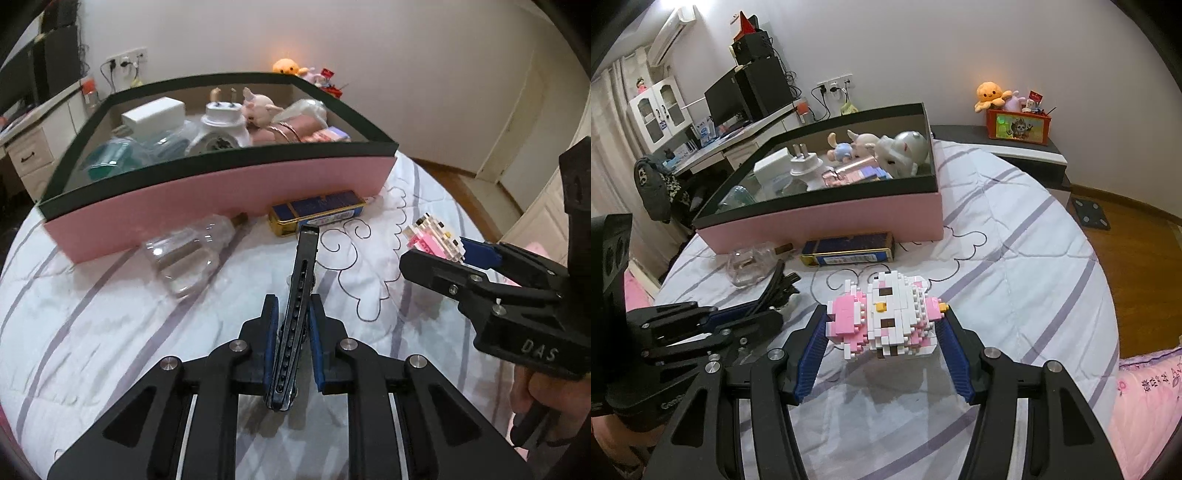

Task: Organize rigid objects
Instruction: 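Grasp the black comb with the left tool while the right tool grasps the pink block figure, then carry the comb and block figure into the pink box and release both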

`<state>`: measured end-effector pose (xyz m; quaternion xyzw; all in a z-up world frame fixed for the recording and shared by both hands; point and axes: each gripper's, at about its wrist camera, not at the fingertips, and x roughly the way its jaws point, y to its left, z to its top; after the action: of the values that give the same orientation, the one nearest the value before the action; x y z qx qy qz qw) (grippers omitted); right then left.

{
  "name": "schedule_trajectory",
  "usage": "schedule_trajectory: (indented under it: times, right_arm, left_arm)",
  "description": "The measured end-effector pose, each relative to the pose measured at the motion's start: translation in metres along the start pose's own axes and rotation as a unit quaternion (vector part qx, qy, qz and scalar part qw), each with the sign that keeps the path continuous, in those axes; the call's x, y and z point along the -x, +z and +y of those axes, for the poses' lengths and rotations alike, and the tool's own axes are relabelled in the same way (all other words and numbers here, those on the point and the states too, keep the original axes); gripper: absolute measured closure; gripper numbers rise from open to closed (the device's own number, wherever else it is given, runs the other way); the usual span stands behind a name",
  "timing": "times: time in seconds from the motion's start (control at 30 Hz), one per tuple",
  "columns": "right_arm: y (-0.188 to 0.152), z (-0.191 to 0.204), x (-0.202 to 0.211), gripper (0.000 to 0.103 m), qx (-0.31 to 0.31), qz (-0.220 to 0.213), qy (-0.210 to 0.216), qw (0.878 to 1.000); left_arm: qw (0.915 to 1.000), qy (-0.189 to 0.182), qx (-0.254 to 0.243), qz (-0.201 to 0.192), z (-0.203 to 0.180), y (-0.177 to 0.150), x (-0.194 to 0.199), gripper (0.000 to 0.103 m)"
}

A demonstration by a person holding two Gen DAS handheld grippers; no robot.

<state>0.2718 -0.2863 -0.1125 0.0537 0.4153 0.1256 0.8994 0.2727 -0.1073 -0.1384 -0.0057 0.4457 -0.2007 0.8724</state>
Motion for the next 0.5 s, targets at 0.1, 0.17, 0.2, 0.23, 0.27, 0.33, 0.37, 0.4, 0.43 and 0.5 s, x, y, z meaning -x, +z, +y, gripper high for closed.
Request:
schedule_trajectory:
  times: [0.1, 0.17, 0.2, 0.23, 0.27, 0.33, 0.37, 0.4, 0.43, 0.5]
  right_arm:
    - [0.002, 0.006, 0.006, 0.044, 0.006, -0.005, 0.003, 1.000]
    - [0.004, 0.013, 0.011, 0.044, 0.010, -0.010, 0.006, 1.000]
    - [0.005, 0.015, 0.013, 0.044, 0.013, -0.012, 0.007, 1.000]
    - [0.008, 0.019, 0.016, 0.044, 0.016, -0.015, 0.009, 1.000]
    - [0.010, 0.021, 0.018, 0.044, 0.018, -0.018, 0.011, 1.000]
    - [0.016, 0.027, 0.022, 0.044, 0.027, -0.025, 0.012, 0.999]
    - [0.021, 0.031, 0.025, 0.044, 0.031, -0.030, 0.015, 0.999]
    - [0.025, 0.034, 0.028, 0.044, 0.036, -0.034, 0.016, 0.999]
    - [0.029, 0.037, 0.029, 0.044, 0.041, -0.038, 0.015, 0.998]
    - [0.042, 0.043, 0.033, 0.044, 0.050, -0.050, 0.017, 0.997]
  left_arm:
    - [0.9998, 0.004, 0.006, -0.016, 0.007, 0.001, 0.017, 0.087]
    - [0.9995, 0.007, 0.008, -0.028, 0.011, 0.000, 0.030, 0.087]
    - [0.9994, 0.008, 0.007, -0.032, 0.013, 0.003, 0.032, 0.087]
    - [0.9992, 0.011, 0.007, -0.038, 0.015, 0.004, 0.037, 0.087]
    - [0.9989, 0.014, 0.008, -0.045, 0.020, 0.007, 0.044, 0.087]
    - [0.9982, 0.019, 0.011, -0.056, 0.029, 0.012, 0.055, 0.087]
    - [0.9977, 0.022, 0.012, -0.063, 0.033, 0.016, 0.061, 0.087]
    - [0.9972, 0.026, 0.013, -0.068, 0.037, 0.020, 0.064, 0.087]
    - [0.9967, 0.029, 0.013, -0.074, 0.039, 0.025, 0.067, 0.087]
    - [0.9956, 0.034, 0.015, -0.086, 0.048, 0.037, 0.072, 0.087]
